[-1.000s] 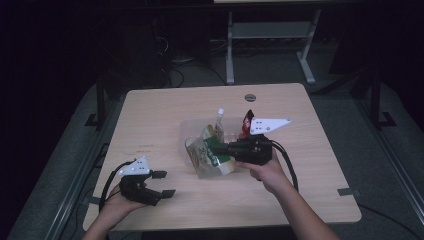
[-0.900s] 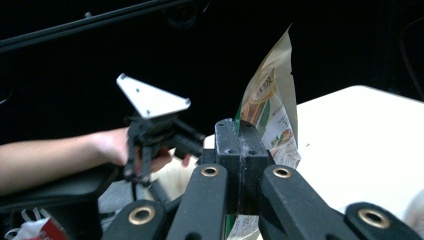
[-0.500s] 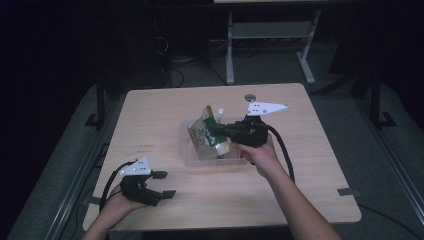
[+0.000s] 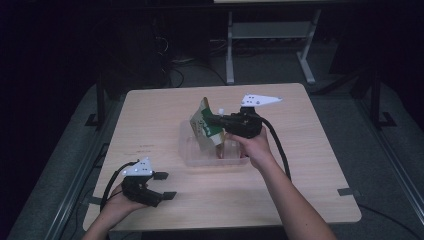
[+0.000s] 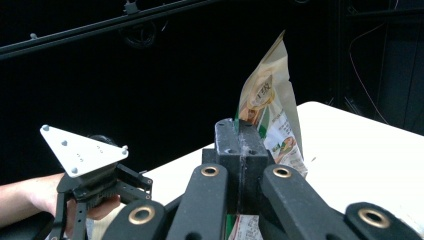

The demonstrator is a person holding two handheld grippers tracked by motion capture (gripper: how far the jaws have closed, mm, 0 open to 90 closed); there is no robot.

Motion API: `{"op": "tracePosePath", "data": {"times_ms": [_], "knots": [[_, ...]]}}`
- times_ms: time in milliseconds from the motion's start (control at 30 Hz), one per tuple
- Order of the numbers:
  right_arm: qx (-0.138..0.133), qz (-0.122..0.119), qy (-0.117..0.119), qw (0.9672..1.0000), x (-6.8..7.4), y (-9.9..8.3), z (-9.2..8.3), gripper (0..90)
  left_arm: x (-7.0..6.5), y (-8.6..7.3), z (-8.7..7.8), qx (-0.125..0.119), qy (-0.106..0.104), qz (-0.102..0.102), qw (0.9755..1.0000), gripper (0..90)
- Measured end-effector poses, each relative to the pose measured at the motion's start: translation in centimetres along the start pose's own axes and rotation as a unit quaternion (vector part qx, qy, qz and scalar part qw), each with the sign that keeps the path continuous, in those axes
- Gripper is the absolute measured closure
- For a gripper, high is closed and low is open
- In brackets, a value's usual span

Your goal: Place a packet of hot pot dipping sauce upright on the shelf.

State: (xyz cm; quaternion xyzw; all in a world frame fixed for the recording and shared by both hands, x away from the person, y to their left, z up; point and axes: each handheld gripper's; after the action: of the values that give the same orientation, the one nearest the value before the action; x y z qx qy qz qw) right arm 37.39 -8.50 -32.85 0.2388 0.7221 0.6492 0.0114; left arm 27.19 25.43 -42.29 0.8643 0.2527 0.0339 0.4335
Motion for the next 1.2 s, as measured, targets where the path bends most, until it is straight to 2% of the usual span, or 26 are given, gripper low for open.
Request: {"op": "tracePosePath", "data": {"times_ms": [400, 700, 933, 1067, 1200], "knots": [[0.015, 0.003, -0.013, 0.9998, -0.6, -0.9, 1.1, 90.0, 0.0, -0.1, 0.2, 0.006, -0.005, -0.001, 1.0, 23.2], [0.039, 0.005, -0.024, 0.9989, -1.0, -2.0, 1.9, 90.0, -0.1, -0.1, 0.6, 0.02, -0.012, 0.005, 0.9997, 22.7], [0.062, -0.002, -0.041, 0.9972, -1.1, -2.4, 2.5, 88.5, -0.1, -0.2, 0.7, 0.02, -0.015, 0.006, 0.9997, 22.6], [0.058, -0.004, -0.041, 0.9975, -1.0, -2.1, 2.3, 82.4, -0.2, -0.1, 0.7, 0.022, -0.016, 0.006, 0.9996, 22.6], [0.06, -0.007, -0.038, 0.9974, -0.8, -1.8, 1.8, 71.5, -0.1, -0.1, 0.8, 0.025, -0.017, 0.009, 0.9995, 22.5]]}}
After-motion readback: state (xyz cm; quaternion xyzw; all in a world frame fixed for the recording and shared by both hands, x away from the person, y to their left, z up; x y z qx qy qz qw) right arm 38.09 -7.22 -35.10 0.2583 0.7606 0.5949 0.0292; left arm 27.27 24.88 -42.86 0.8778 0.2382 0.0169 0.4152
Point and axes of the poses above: each handheld gripper's, and its own axes: z roughly forward along the jaws, y roughly out of its top, x roughly to its left
